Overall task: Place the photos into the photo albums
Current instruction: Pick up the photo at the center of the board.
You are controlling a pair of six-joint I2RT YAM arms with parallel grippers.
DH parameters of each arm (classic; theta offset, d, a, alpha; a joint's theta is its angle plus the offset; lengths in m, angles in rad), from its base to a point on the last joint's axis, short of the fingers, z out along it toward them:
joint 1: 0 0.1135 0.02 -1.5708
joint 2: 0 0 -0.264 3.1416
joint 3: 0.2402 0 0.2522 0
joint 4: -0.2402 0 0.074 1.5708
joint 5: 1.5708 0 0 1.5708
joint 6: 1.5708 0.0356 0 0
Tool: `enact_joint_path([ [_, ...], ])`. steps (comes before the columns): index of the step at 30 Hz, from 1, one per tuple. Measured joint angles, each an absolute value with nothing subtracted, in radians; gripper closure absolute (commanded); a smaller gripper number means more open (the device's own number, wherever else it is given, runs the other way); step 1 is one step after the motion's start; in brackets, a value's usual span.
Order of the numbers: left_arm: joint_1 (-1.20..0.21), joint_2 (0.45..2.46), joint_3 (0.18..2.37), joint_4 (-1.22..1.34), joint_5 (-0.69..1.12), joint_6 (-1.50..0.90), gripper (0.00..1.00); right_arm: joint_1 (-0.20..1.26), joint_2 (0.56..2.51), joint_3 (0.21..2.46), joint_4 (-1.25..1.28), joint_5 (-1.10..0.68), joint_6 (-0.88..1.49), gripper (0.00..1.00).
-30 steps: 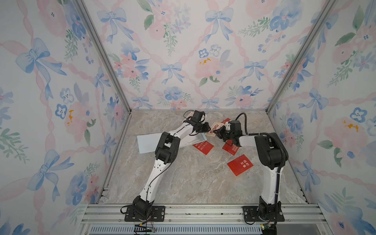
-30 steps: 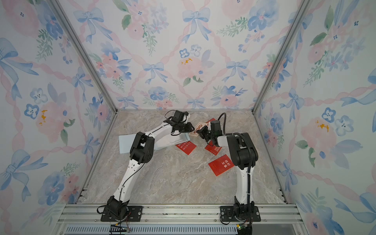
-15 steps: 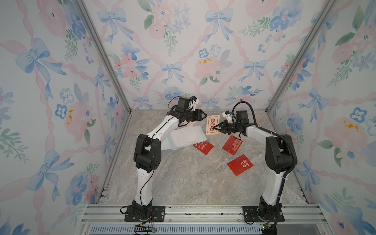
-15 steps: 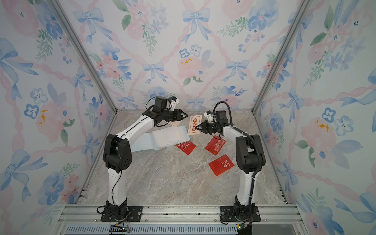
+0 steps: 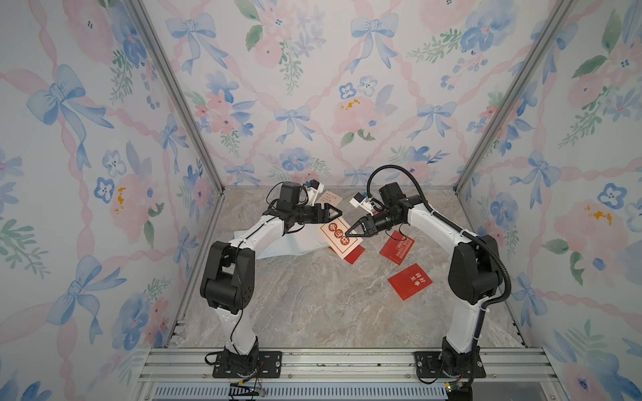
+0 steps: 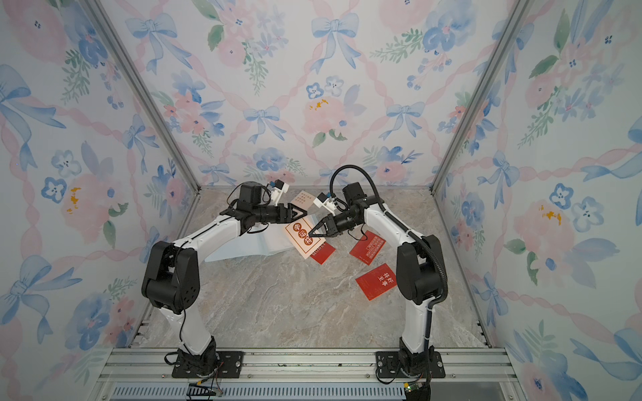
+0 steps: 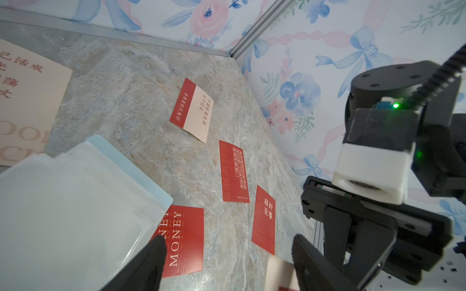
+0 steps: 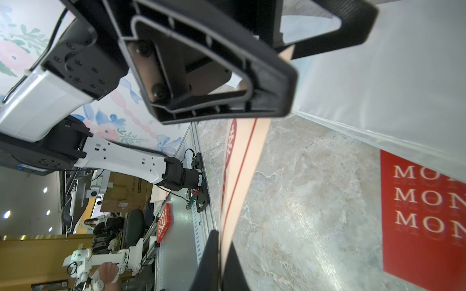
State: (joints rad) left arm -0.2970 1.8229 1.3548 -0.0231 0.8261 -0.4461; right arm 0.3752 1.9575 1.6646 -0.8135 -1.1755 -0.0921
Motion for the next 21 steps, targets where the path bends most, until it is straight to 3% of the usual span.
enact_joint_path([
  [10,-0.293,1.710,1.288,-0.004,0.941,-0.419,0.30,0.346,1.974,1.673,-0.872,-1.205,-0.134,0.93],
  [15,-0.293,1.696,1.252,0.005,0.961,-0.411,0.43,0.340,1.990,1.673,-0.837,-1.206,-0.096,0.93],
  [21,-0.293,1.696,1.225,0.003,0.967,-0.411,0.45,0.341,1.990,1.673,-0.766,-1.211,-0.039,0.97],
])
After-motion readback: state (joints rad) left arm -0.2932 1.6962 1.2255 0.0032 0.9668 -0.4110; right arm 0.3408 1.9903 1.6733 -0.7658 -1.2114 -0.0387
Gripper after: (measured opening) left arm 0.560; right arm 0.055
